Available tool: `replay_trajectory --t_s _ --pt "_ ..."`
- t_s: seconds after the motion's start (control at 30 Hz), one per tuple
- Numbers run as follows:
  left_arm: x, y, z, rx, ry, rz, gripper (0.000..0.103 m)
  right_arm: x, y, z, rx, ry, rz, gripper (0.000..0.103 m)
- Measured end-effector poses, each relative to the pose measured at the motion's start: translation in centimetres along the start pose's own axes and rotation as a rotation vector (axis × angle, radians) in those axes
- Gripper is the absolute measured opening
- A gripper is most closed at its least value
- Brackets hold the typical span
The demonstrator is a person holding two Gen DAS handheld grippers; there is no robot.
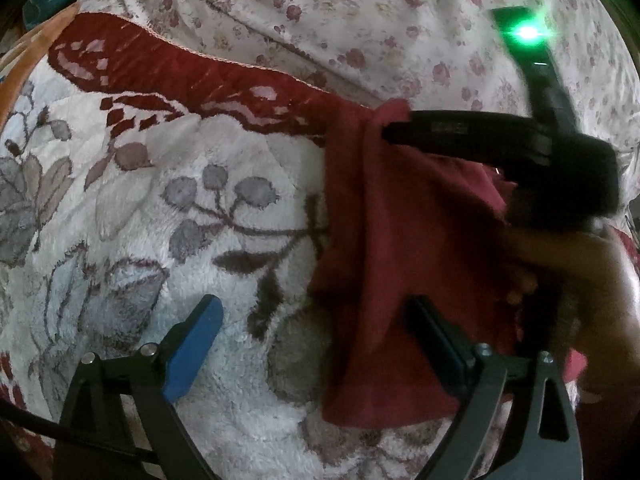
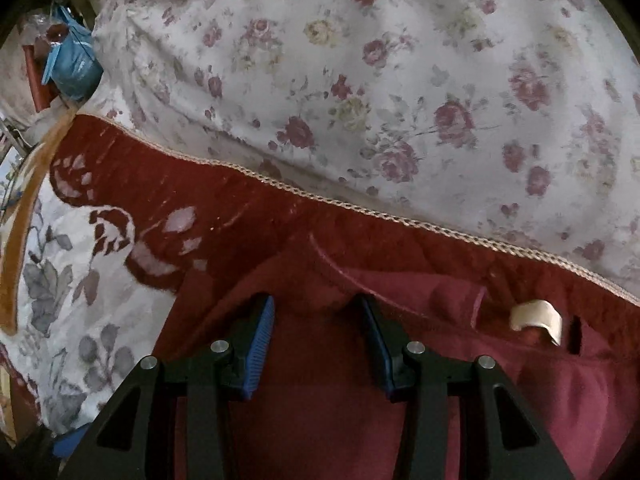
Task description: Fold small clothes
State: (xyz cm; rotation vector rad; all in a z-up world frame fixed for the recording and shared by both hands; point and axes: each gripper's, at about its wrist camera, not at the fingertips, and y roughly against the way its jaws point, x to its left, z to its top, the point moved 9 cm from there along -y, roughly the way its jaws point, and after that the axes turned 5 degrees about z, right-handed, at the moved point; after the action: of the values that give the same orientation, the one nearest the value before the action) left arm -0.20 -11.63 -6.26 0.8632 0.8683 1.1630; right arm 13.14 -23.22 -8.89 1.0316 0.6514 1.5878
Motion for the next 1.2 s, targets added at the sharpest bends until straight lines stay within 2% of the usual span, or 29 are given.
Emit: replay_trajectory --t_s 0.13,0.27,0.4,0.6,0.9,1.03,1.2 --pt "0.0 0.0 0.0 0.003 0.005 -0.002 0.094 0.2 4.0 -1.4 -0.036 0.005 0.036 0.049" --pt "0.0 0.1 -0.1 -0.001 0.003 0.003 0.094 -1.1 6.5 -3.4 -0.059 -0.005 -0.004 0.050" --pt "-0.1 0.1 -0.2 -0.005 0.001 0.012 0.094 -3.4 5.6 -5.0 -0.023 -0.026 -0.082 0.050" --pt "-0.1 0.1 -0.3 -0.011 0.000 0.018 0.095 -4.4 4.4 -4.6 -0.068 -0.071 -0.073 0.055" --pt "-0.2 0.2 -0.4 -0.008 0.002 0.009 0.095 -5.1 9.3 -7.0 -0.140 -0.097 -0.098 0.057" --pt "-0.1 0.5 -0.7 -0.013 0.000 0.002 0.095 -6.0 9.2 -8.7 -0.160 -0.132 -0.100 0.058" --pt "-0.2 0.7 -0.8 -0.017 0.005 -0.001 0.095 -5.5 8.9 -8.9 -0.197 -0.089 -0.130 0.063"
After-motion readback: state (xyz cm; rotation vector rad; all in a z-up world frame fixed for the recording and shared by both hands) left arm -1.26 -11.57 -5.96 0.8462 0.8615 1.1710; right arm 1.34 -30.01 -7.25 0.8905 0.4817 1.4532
